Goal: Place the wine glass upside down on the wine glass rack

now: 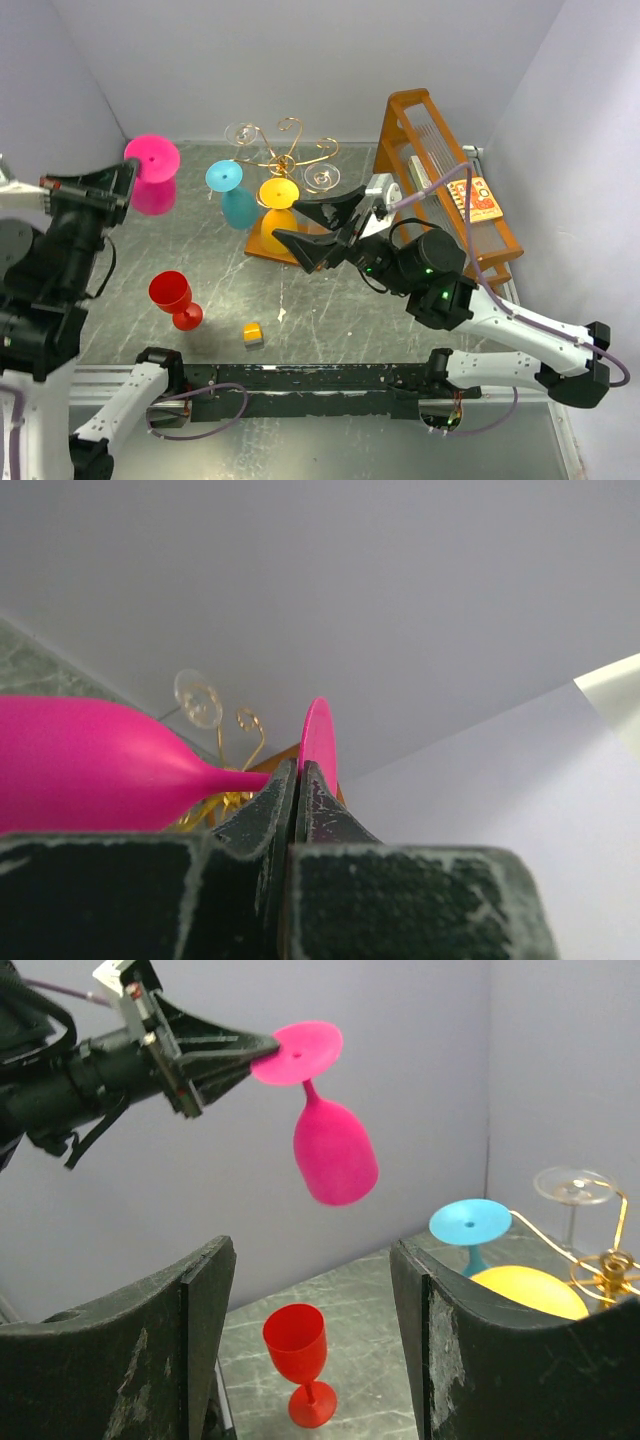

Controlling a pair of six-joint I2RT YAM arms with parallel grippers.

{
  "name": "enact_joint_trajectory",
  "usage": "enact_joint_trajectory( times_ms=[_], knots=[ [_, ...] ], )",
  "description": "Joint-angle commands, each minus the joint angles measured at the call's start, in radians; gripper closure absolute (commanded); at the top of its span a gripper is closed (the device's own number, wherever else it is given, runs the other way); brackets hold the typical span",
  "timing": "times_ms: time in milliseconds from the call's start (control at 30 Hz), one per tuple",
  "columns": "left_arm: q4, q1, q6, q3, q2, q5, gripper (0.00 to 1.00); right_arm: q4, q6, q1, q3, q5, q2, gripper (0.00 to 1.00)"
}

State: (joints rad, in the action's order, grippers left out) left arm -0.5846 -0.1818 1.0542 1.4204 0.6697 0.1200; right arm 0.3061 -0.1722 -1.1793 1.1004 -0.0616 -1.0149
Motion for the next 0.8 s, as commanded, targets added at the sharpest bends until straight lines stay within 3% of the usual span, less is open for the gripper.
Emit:
enact_joint_trajectory(
  times_ms=[0, 233, 433, 767],
  knots=[
    [0.144, -0.008, -0.068, 0.108, 0.138, 0.02, 0.93, -0.045, -0.012, 0.001, -0.027, -0.092, 0.054, 0.37],
    [0.266, -0.008, -0.094, 0.258, 0.366, -0.041, 0.93, -0.068, 0.005, 0.002, -0.057, -0.141, 0.137, 0.37],
    [0.502, -0.008, -0.126, 0.319, 0.538, -0.215, 0.93, -0.09, 0.004, 0.002, -0.066, -0.161, 0.165, 0.37],
    [0.819, -0.008, 0.0, 0.361, 0.799, -0.413, 0.93, -0.127, -0.021, 0.002, -0.075, -0.166, 0.198, 0.37]
  ],
)
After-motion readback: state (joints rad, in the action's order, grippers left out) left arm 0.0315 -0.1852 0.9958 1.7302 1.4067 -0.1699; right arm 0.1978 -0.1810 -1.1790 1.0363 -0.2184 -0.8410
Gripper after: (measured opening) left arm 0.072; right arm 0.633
